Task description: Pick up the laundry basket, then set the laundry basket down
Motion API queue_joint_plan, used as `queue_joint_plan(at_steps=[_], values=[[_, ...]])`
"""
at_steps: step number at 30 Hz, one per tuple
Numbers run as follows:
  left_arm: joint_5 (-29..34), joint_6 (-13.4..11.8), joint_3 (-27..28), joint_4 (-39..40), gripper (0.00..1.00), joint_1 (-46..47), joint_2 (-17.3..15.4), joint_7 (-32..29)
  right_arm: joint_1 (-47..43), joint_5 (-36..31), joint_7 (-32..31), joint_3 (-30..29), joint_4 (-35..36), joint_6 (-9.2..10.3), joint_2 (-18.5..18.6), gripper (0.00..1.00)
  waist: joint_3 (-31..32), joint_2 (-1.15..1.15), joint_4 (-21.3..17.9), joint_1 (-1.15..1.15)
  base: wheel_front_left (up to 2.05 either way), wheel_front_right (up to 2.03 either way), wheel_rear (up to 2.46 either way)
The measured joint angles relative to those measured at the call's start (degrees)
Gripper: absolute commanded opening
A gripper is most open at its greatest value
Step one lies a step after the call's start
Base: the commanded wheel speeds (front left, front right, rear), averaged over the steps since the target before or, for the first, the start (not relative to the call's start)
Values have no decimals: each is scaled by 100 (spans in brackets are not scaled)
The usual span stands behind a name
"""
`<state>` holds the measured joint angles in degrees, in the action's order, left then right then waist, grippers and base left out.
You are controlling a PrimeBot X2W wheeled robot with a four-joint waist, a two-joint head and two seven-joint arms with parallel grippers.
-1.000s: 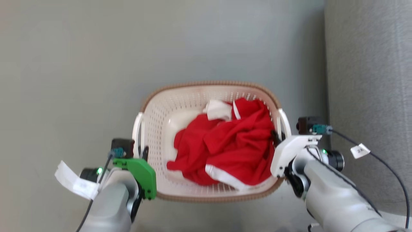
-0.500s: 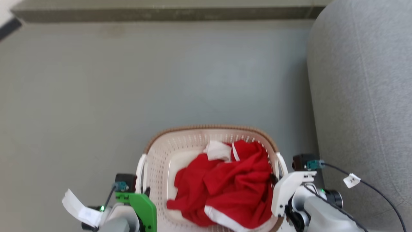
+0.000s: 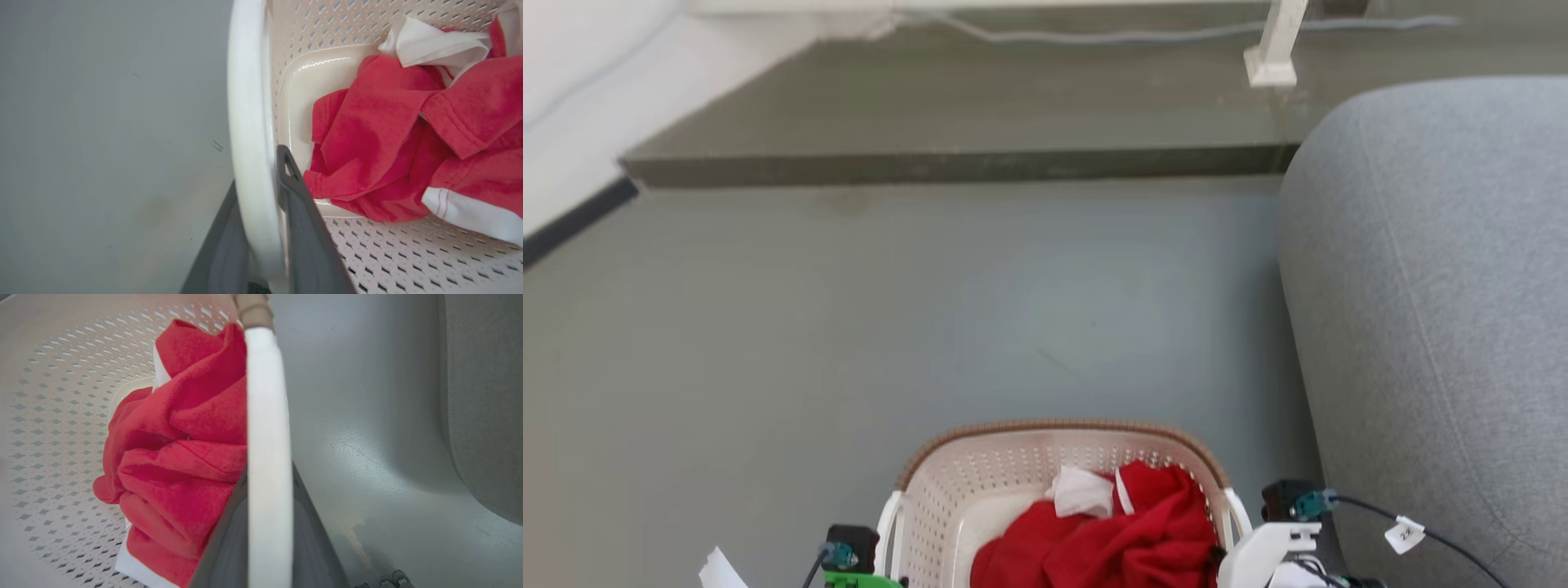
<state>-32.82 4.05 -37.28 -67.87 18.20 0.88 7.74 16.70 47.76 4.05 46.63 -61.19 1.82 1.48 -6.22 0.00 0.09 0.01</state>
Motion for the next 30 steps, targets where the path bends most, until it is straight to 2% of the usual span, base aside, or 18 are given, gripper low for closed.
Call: queue_joint_plan(at_steps=[10,23,30], values=[[-76,-3,-168,80,0,-60,-47,-124,-83,183,-100,179,127,147,36,0,469,0,-27,0,0,0,0],[-143,-112,-290,179,0,-59,-69,-218,-73,366,-115,341,159,283,48,0,462,0,-45,0,0,0,0],[-181,-165,-332,193,0,-59,-75,-224,-58,439,-115,400,159,290,53,0,439,0,-37,0,0,0,0]])
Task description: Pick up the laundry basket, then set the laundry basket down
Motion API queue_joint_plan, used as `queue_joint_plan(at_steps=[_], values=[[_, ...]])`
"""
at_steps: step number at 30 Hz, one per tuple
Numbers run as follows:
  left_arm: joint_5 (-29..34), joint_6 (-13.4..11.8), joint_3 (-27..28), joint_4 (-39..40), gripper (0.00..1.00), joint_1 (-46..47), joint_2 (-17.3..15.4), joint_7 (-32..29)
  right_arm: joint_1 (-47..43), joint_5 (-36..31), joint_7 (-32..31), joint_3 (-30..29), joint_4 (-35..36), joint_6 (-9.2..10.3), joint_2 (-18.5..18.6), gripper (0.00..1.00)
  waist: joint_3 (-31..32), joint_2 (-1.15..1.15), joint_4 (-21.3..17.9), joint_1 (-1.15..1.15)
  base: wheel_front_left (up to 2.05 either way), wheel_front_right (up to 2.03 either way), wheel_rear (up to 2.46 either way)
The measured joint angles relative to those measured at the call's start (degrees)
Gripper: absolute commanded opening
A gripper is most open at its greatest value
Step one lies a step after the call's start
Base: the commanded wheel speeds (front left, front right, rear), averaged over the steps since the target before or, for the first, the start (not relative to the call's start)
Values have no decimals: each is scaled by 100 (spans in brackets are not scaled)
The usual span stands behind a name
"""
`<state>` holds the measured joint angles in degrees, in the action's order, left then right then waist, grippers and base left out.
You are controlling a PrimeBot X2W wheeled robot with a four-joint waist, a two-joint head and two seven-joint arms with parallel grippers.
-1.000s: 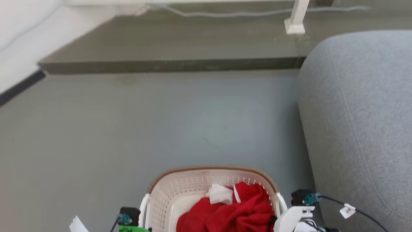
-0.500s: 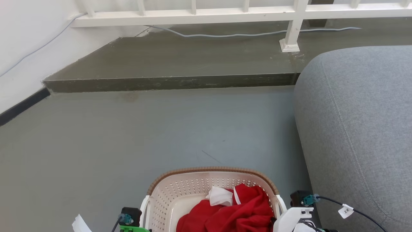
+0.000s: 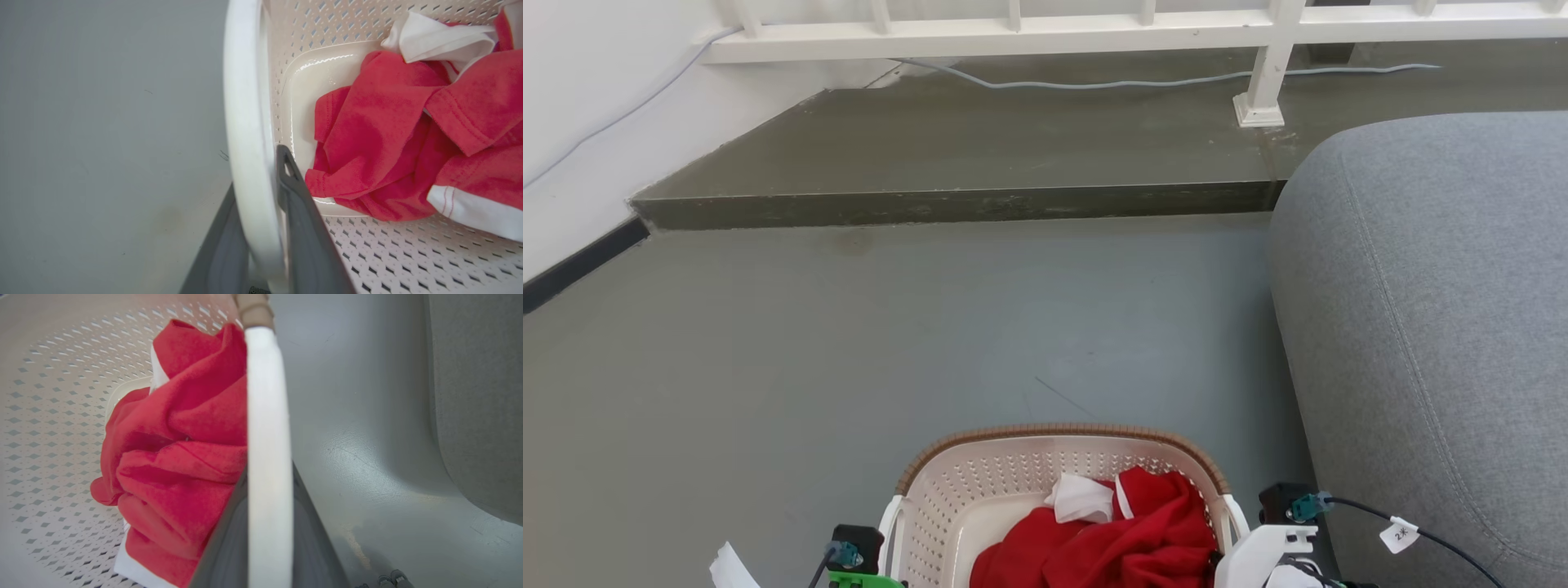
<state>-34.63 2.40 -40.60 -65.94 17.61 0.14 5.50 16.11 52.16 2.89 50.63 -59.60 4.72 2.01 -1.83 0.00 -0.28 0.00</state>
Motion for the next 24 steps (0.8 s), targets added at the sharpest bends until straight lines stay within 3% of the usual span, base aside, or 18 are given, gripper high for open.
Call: queue_joint_plan(at_steps=[24], values=[[-166,-90,-144,58,0,7,-26,-43,110,240,40,241,-8,96,22,0,-165,0,4,0,0,0,0]])
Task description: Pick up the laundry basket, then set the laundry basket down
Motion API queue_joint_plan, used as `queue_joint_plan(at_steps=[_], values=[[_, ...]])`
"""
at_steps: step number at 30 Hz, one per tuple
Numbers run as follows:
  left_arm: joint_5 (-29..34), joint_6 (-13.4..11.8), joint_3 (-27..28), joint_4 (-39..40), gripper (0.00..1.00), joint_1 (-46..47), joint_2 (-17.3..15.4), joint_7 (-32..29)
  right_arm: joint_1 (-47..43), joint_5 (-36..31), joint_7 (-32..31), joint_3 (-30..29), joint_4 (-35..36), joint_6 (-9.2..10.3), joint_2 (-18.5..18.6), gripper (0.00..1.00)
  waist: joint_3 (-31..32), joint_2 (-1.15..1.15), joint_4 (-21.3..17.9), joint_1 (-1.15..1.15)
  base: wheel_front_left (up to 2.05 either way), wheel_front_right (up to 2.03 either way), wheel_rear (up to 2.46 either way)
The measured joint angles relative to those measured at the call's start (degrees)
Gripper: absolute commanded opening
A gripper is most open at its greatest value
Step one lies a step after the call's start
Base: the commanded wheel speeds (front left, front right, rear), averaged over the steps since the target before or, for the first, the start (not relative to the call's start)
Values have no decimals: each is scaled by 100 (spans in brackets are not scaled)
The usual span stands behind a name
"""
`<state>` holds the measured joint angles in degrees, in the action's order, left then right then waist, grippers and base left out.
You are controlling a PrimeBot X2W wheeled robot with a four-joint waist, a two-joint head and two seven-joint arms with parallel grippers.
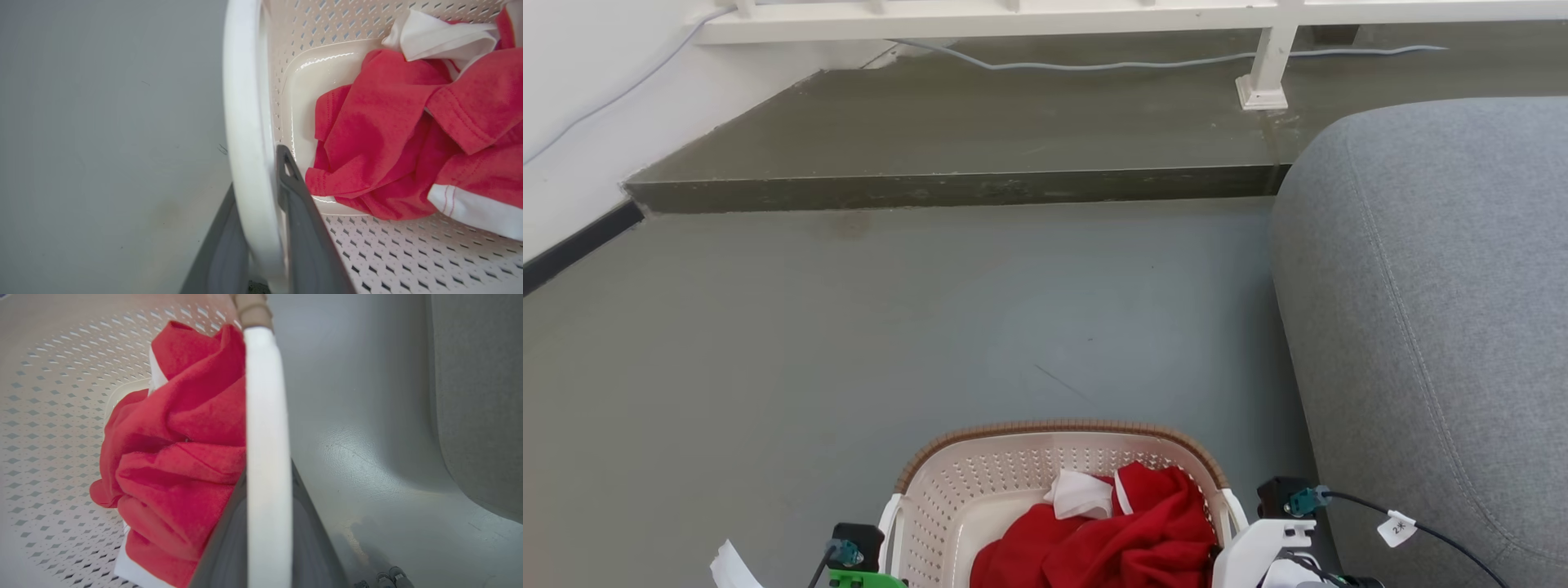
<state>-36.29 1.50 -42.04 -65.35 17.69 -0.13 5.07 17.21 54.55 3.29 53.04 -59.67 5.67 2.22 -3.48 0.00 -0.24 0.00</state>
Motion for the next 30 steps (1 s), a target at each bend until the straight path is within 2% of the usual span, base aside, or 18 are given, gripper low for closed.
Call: queue_joint_plan(at_steps=[17,30], values=[[-84,-110,-51,79,0,274,-36,1,363,108,54,121,-8,49,11,0,-445,0,-18,0,0,0,0],[-71,-267,-18,135,0,1413,-62,12,1625,112,77,60,-40,96,66,0,-1213,0,-35,-1,0,0,0]])
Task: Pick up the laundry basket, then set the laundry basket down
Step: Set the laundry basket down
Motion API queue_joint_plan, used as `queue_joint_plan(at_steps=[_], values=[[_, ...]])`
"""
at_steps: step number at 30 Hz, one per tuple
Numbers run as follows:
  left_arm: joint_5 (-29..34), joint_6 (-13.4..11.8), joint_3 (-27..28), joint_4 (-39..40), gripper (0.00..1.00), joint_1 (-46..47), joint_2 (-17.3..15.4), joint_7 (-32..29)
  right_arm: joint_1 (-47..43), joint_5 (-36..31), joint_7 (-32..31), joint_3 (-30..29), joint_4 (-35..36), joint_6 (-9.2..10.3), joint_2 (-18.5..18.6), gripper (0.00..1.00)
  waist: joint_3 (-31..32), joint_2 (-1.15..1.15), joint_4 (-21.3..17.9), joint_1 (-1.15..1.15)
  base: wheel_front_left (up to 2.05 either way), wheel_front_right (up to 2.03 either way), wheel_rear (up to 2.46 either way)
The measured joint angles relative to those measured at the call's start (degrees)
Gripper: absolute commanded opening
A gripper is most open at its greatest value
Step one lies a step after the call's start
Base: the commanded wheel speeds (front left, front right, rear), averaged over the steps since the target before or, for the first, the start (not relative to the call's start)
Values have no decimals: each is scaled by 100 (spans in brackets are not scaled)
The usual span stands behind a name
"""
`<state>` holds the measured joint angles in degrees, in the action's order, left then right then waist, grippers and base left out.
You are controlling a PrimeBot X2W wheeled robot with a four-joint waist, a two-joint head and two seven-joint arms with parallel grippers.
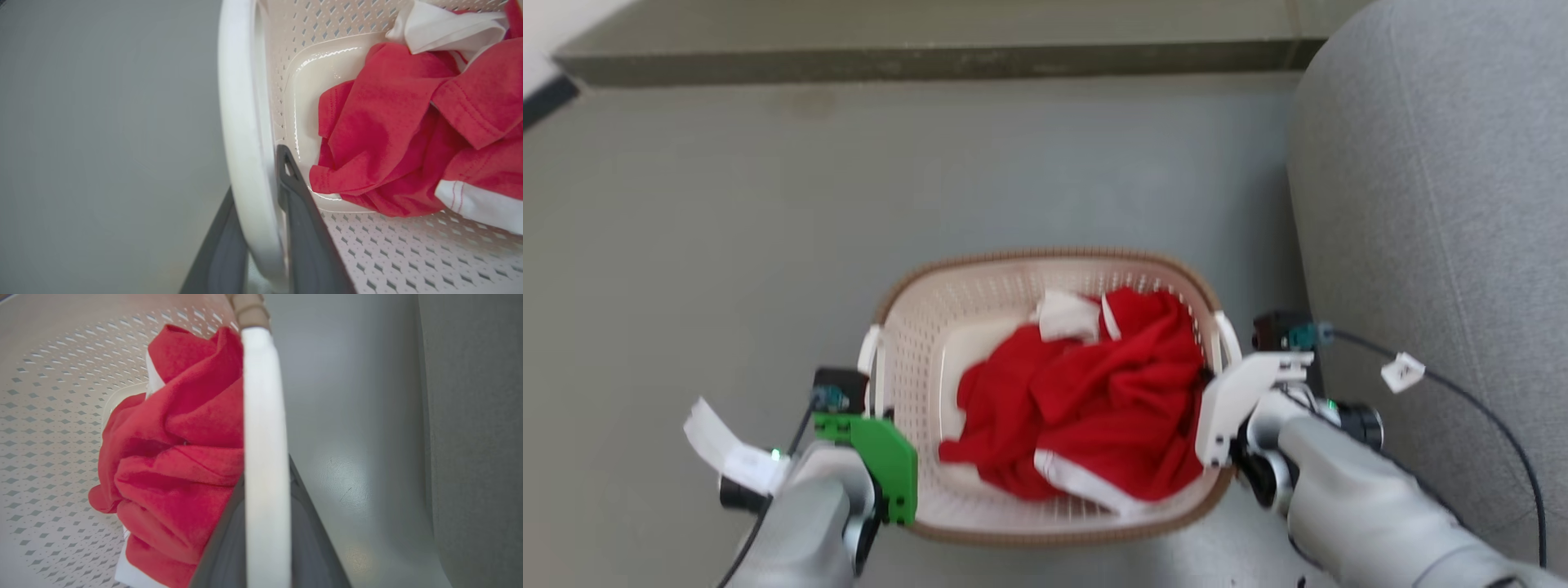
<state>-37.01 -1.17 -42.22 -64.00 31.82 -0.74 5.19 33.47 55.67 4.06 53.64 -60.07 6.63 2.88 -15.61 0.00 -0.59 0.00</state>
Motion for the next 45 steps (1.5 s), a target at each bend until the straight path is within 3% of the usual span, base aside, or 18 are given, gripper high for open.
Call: queue_joint_plan(at_steps=[32,45], values=[[207,-187,126,107,0,1931,0,216,2062,-118,336,-214,-421,1,49,0,-2550,0,154,-1,0,0,0],[247,-205,134,29,0,2229,9,499,2364,-177,557,-270,-593,-82,52,0,-3408,0,203,-1,0,0,0]])
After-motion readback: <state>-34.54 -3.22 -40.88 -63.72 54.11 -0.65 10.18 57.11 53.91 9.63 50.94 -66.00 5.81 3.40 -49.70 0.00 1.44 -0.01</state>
